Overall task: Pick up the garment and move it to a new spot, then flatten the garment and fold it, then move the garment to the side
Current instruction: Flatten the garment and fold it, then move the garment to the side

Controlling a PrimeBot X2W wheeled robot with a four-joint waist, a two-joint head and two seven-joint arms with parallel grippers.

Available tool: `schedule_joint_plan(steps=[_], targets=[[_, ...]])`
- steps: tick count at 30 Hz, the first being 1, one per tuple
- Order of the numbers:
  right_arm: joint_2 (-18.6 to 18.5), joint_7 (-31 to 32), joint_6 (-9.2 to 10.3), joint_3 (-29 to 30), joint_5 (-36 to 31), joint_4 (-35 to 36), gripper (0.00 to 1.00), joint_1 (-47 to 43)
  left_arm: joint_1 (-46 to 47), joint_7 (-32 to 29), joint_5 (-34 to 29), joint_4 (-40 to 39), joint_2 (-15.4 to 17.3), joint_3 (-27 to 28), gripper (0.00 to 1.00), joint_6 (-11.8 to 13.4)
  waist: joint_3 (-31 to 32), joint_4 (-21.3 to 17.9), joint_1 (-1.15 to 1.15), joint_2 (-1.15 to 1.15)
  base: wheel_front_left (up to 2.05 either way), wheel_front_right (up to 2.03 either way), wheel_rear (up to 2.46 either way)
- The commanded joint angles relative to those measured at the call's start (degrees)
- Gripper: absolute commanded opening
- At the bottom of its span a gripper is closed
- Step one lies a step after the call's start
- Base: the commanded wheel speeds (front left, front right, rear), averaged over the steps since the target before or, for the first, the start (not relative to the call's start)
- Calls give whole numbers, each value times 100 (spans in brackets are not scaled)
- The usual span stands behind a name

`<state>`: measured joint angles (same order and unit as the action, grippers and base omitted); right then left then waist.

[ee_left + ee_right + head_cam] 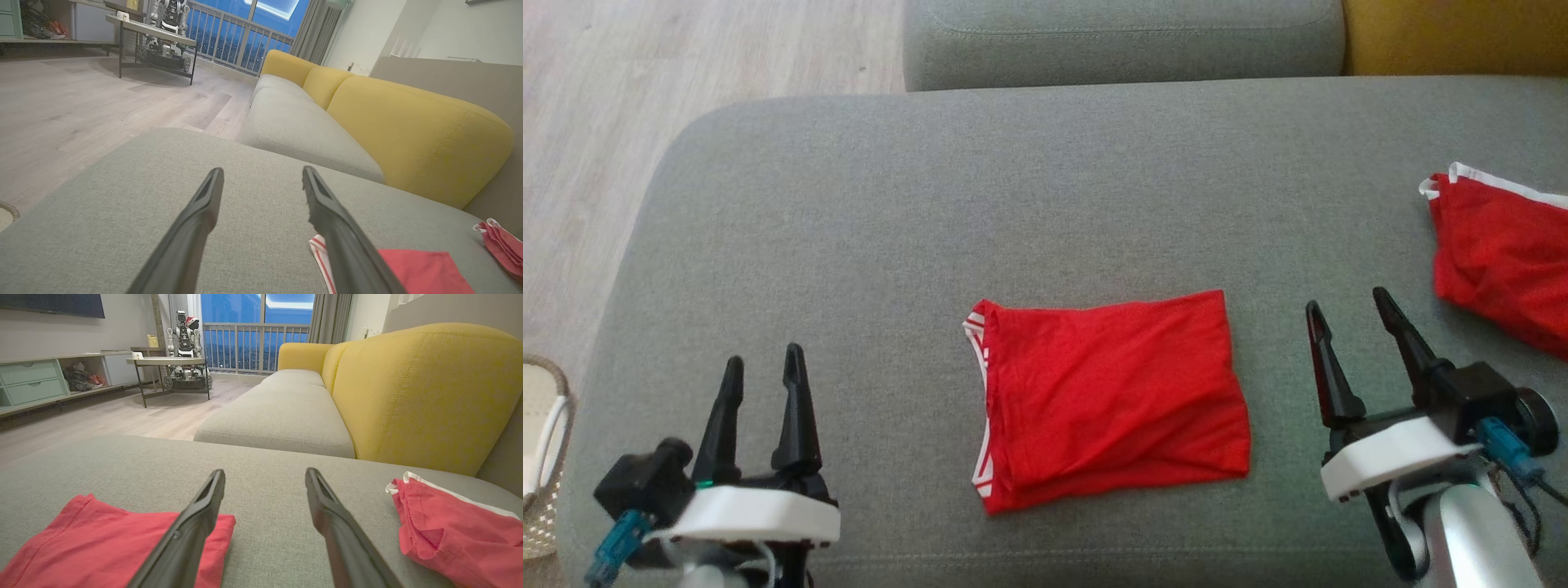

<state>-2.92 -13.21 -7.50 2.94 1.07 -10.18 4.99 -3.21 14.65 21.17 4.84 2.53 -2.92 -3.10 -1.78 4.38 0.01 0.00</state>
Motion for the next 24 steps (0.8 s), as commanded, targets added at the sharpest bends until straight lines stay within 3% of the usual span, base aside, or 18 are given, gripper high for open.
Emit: schedule_joint_plan(steps=[1,24], targets=[[3,-69,1,-131,25,196,100,100,259,35,-42,-211,34,161,100,-8,-5,10,-1,0,0,0,0],[4,-60,1,-115,151,148,100,55,248,35,-138,-233,34,103,100,-14,-13,-1,-1,0,0,0,0]])
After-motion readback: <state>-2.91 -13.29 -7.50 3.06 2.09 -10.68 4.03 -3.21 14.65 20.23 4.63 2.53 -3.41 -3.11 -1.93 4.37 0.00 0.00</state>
